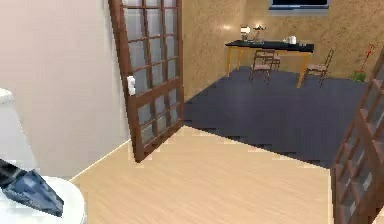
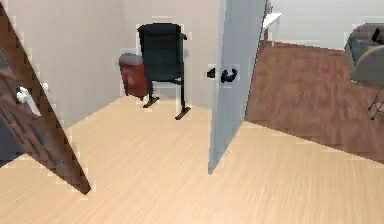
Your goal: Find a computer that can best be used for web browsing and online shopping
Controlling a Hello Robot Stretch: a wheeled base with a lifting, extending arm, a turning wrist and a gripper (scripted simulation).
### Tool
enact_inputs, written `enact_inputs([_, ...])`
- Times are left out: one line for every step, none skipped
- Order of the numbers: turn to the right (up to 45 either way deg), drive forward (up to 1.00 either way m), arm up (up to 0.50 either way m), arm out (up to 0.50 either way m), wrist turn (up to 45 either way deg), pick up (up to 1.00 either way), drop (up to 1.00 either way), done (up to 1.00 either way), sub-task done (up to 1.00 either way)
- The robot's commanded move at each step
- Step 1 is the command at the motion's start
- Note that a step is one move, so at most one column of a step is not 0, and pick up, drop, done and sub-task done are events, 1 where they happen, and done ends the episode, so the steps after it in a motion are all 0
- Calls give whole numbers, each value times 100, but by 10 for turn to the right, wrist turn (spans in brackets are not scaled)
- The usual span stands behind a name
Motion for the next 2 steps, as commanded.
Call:
enact_inputs([450,0,0,0,0,0,0,0,0])
enact_inputs([450,0,0,0,0,0,0,0,0])
